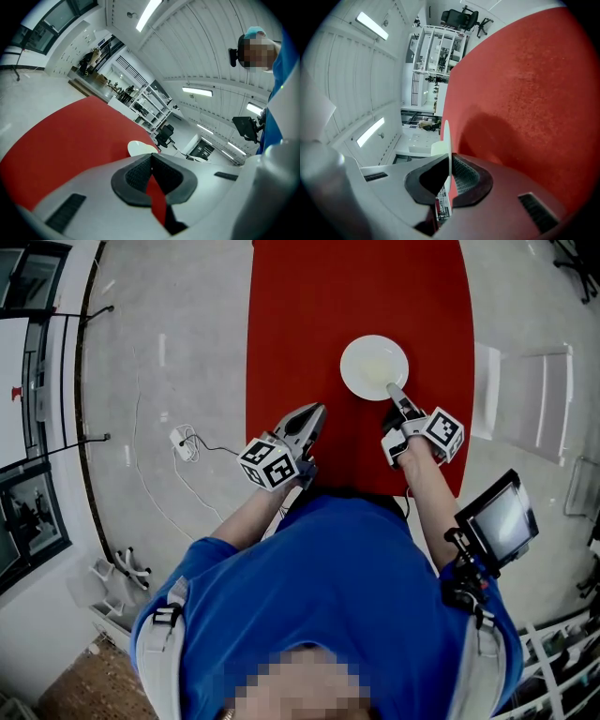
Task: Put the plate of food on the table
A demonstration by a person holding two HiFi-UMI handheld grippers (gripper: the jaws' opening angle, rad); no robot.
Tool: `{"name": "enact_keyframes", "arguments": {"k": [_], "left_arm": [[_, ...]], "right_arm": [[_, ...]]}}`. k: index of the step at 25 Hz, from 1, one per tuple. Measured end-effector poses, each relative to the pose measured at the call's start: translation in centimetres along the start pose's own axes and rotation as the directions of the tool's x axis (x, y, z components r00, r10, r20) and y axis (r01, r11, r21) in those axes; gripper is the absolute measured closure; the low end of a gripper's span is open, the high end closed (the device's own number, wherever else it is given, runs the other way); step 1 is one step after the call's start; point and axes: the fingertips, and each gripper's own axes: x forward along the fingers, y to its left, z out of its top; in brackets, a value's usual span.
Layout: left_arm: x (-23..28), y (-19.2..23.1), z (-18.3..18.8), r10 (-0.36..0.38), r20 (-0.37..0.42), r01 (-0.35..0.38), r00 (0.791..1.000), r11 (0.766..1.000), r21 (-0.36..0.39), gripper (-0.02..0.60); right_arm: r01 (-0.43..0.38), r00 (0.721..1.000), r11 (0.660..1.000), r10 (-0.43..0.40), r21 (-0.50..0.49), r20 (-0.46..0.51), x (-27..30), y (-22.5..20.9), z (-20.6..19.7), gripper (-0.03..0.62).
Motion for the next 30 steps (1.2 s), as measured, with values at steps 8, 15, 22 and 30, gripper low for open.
{"name": "enact_keyframes", "arguments": {"k": [8, 15, 22, 30], "left_arm": [[-0.3, 0.0, 0.8, 0.012, 0.005, -0.012, 1.000, 1.000, -0.013, 0.575], [-0.5, -0.4, 1.3, 0.020, 0.008, -0.020, 1.000, 1.000, -0.015, 0.575], [-0.7, -0.8, 1.4, 0.026, 0.009, -0.025, 1.000, 0.999, -0.019, 0.575], [-0.9, -0.7, 1.4, 0.031, 0.017, -0.031, 0.999, 0.999, -0.021, 0.575]], "right_arm": [[0.005, 1.000, 1.000, -0.005, 0.005, 0.010, 1.4, 0.6, 1.0, 0.583], [0.012, 1.000, 1.000, -0.012, 0.007, 0.021, 2.3, 0.9, 2.1, 0.583], [0.023, 1.000, 0.999, -0.023, 0.022, 0.021, 3.2, 0.7, 2.5, 0.582], [0.051, 0.998, 0.999, -0.051, 0.014, 0.020, 3.3, 0.1, 2.7, 0.583]]}}
